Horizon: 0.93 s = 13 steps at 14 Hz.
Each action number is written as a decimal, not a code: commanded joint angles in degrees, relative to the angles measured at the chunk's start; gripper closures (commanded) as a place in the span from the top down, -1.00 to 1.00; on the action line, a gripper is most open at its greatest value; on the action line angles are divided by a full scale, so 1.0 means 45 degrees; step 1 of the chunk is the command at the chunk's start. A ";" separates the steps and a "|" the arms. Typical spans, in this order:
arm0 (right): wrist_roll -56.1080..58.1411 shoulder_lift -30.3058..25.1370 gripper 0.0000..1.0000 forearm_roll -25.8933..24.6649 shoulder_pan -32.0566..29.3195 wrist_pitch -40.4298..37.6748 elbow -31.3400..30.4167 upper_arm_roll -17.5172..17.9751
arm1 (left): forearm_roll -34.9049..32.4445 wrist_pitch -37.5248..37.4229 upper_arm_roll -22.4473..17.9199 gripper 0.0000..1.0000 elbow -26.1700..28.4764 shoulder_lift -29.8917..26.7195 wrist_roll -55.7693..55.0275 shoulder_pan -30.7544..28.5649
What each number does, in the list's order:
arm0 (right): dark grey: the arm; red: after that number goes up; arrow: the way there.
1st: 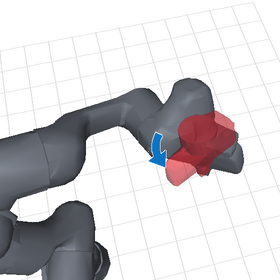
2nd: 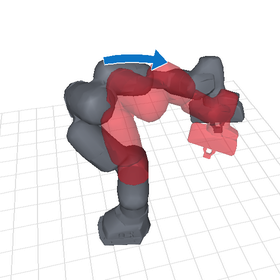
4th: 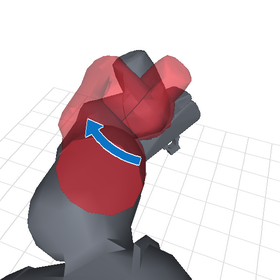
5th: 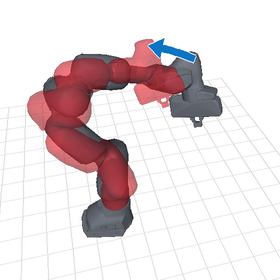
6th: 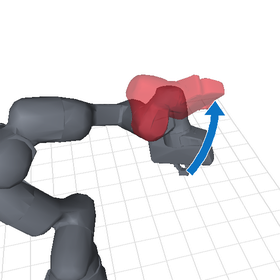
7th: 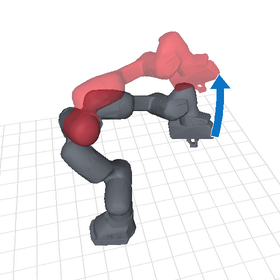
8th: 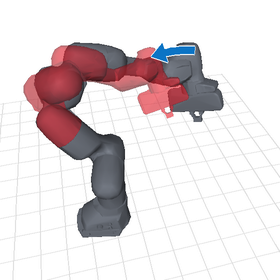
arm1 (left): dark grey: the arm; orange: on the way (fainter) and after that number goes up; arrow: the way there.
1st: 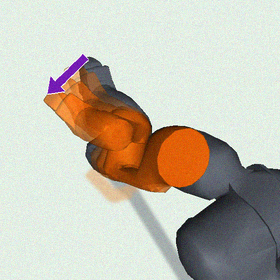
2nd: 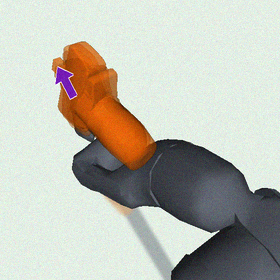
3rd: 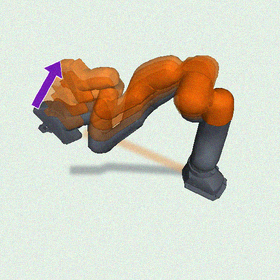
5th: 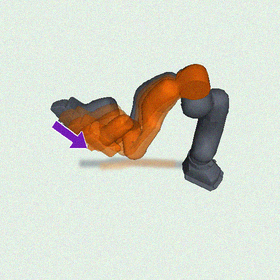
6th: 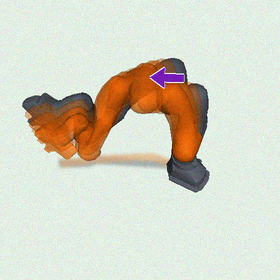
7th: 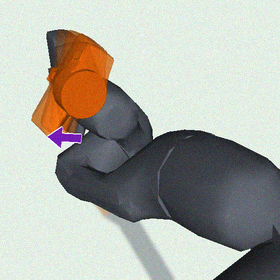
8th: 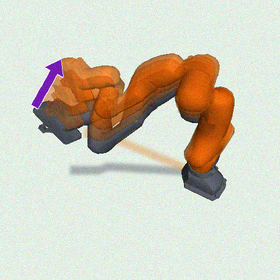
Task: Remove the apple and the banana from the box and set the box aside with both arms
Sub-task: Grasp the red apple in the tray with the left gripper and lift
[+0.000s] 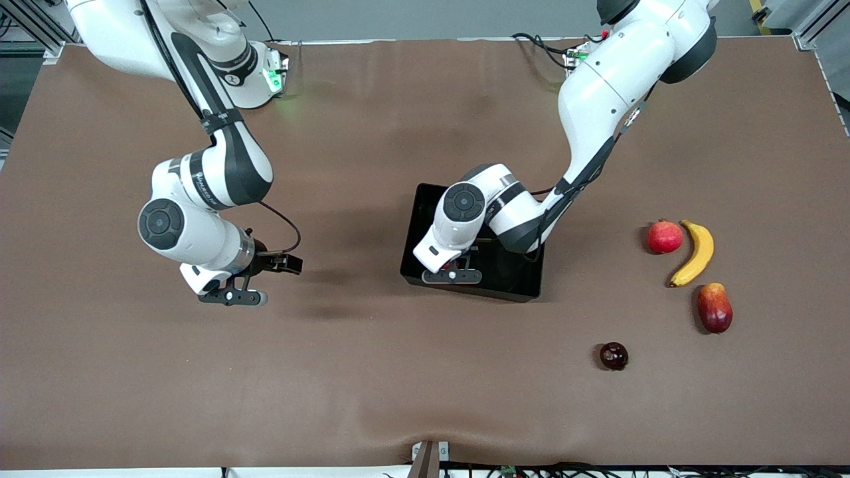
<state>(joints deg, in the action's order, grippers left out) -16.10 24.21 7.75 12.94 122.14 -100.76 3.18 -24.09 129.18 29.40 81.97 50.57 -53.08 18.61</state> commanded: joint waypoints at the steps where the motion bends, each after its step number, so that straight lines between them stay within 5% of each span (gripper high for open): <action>1: 0.0121 -0.0262 1.00 0.0034 -0.0200 0.0104 -0.0265 0.0172 | -0.0175 -0.1242 0.0048 -1.00 -0.0110 -0.1116 -0.0138 -0.0150; 7: 0.0121 -0.0262 1.00 0.0035 -0.0200 0.0124 -0.0265 0.0172 | 0.0353 -0.2571 0.1235 -1.00 -0.0071 -0.3051 0.0076 -0.2313; 11: -0.0520 -0.0165 1.00 0.0191 0.0615 0.0182 0.0046 0.0211 | 0.0372 -0.3918 0.3733 -1.00 0.0045 -0.3327 0.2122 -0.6311; 13: -0.1612 0.0107 1.00 0.0191 0.1495 0.0202 0.0573 0.0211 | 0.0372 -0.4525 0.4246 -1.00 0.0492 -0.3307 0.4071 -0.8189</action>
<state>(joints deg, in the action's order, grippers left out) -18.84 24.22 8.05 15.94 123.06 -100.05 4.14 -23.14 110.44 45.27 81.26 36.12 -41.24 -10.43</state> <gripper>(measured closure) 0.000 0.203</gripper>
